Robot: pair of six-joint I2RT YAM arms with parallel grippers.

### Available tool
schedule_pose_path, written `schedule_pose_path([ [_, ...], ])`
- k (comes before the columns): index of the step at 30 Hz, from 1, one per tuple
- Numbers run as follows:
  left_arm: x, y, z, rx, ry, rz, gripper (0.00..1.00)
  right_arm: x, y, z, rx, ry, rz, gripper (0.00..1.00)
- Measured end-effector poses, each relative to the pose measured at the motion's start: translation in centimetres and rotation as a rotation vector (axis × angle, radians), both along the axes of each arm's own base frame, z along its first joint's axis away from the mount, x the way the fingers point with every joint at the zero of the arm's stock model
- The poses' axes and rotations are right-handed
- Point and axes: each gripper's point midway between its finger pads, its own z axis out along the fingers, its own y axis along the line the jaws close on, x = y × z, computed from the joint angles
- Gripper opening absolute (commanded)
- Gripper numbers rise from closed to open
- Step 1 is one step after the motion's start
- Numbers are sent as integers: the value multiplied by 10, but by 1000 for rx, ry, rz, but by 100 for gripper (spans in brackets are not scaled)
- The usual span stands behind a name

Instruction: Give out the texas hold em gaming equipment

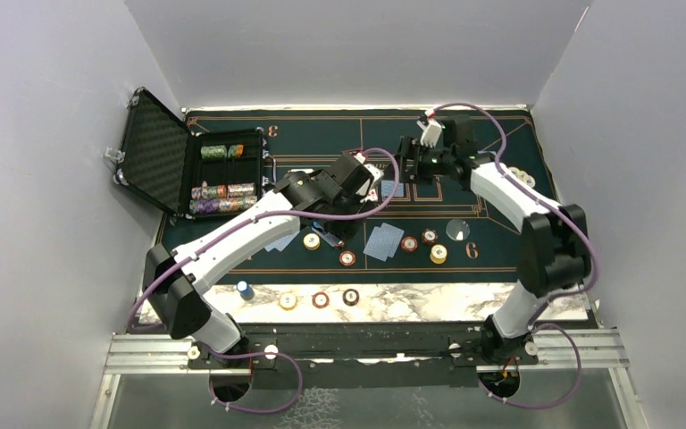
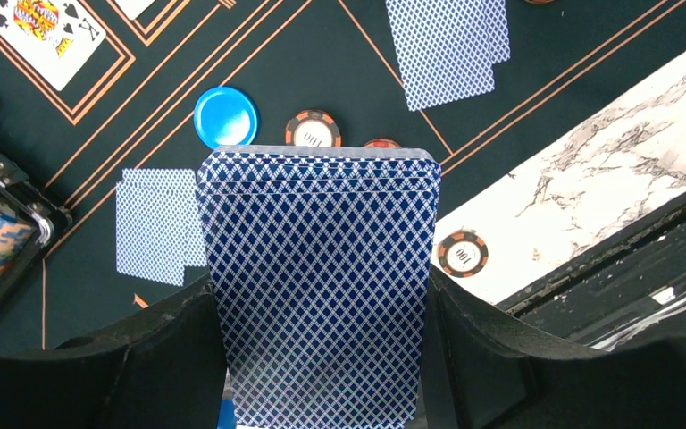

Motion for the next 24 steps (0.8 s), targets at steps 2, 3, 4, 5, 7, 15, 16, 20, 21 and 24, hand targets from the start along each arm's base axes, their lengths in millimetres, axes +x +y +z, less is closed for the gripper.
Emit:
schedule_pose_path([
  [2,-1,2,1,-4,5,32,0,31,-1,-15,-71,-49,-44,100],
  [3,-2,4,2,-5,7,46,0,49,-1,-21,-101,-69,-62,100],
  [4,-3,7,3,-2,8,60,0,71,1,-25,-134,-98,-76,100],
  [5,-3,9,5,1,7,72,0,91,4,-29,-158,-128,-85,100],
  [7,-3,16,10,-1,5,106,0,124,10,-36,-201,-179,-97,100],
  [15,-1,48,33,-43,-16,204,0,178,63,-75,-339,-325,-50,99],
  [16,-1,50,34,-43,-14,208,0,182,71,-80,-359,-344,-37,100],
  [20,-2,56,37,-46,-13,222,0,196,99,-99,-458,-427,-12,100],
  [21,-2,57,38,-49,-14,225,0,199,102,-103,-486,-435,-19,100],
  [24,-3,60,40,-56,-19,232,0,205,107,-114,-567,-453,-42,100],
])
